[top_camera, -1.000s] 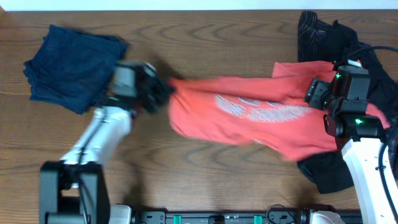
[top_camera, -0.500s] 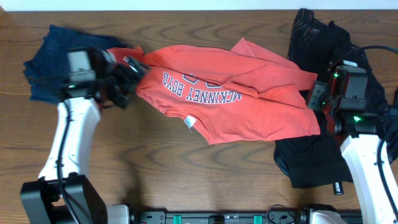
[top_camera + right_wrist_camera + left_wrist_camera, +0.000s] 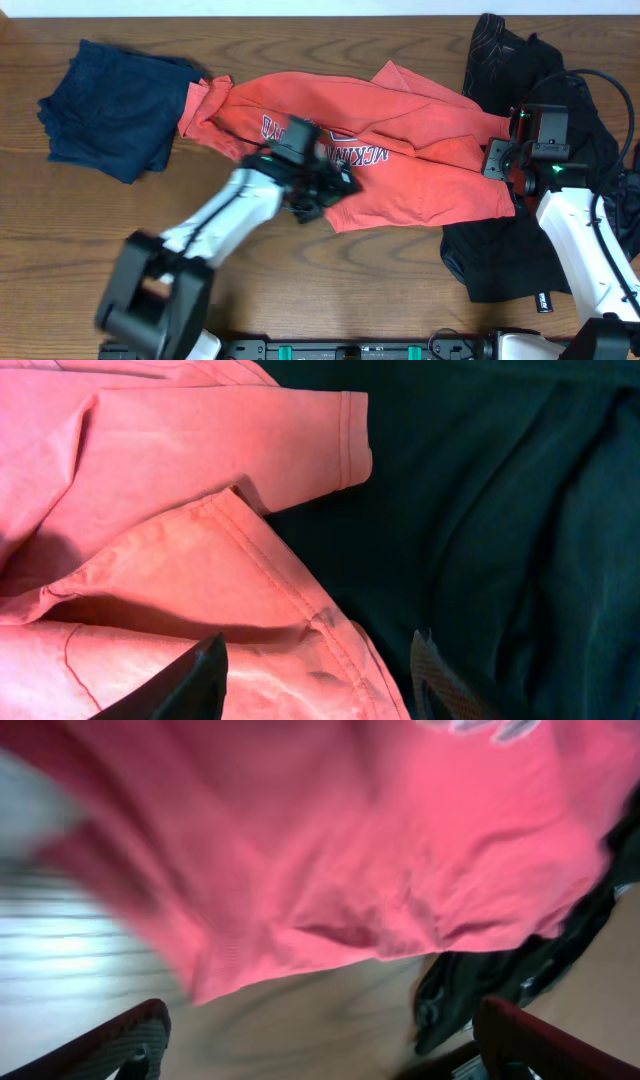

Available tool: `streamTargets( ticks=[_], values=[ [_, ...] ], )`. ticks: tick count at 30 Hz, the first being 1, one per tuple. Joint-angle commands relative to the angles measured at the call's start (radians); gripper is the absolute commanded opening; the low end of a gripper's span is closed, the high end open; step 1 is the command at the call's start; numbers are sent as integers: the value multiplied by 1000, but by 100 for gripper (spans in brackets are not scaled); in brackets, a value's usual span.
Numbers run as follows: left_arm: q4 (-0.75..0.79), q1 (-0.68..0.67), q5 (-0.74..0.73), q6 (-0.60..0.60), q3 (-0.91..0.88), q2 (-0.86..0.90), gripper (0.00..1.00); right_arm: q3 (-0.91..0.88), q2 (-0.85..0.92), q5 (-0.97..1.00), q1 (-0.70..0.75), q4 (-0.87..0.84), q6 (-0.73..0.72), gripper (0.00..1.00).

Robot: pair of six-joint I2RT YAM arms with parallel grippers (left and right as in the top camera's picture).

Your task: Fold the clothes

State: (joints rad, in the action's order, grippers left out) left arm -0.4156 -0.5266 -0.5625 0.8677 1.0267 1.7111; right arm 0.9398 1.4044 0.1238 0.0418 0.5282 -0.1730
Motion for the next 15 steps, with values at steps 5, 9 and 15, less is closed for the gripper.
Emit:
streamTargets(
  ticks=[5,9,15],
  values=[
    [59,-122,26,188,-8,167,98,14,-6,0,7,10,2,58],
    [57,-101,32,135,-8,178,88,14,-6,0,7,10,2,58],
    [-8,0,23,86,-8,162,13,14,-6,0,7,10,2,59]
  ],
)
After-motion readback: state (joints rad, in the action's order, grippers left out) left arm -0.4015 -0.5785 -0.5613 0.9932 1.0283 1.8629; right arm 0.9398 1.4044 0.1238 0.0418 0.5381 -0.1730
